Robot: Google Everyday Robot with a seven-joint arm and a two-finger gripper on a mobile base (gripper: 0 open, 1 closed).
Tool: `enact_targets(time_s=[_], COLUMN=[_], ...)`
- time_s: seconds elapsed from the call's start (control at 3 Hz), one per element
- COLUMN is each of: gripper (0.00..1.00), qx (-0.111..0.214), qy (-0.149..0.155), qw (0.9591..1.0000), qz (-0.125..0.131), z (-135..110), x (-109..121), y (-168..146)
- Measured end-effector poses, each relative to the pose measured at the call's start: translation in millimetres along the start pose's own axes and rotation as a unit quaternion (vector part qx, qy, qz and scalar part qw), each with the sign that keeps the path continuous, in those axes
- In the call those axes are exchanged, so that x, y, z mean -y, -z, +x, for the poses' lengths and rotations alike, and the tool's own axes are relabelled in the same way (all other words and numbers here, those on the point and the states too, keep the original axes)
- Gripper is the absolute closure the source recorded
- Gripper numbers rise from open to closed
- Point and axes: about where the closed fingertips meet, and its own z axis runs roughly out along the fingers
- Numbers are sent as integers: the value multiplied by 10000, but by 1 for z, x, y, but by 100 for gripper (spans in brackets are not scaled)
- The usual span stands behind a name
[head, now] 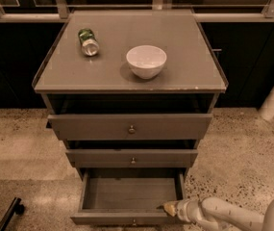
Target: Open bottom drawer
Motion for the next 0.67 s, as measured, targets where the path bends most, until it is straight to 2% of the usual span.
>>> enact_targets(time_s=[0.33,0.67], gripper=[100,81], qx=[12,509], qy=[31,192], qw=[10000,9985], qz=[-12,26], z=[4,-9], x=[-3,-6], y=[-2,9])
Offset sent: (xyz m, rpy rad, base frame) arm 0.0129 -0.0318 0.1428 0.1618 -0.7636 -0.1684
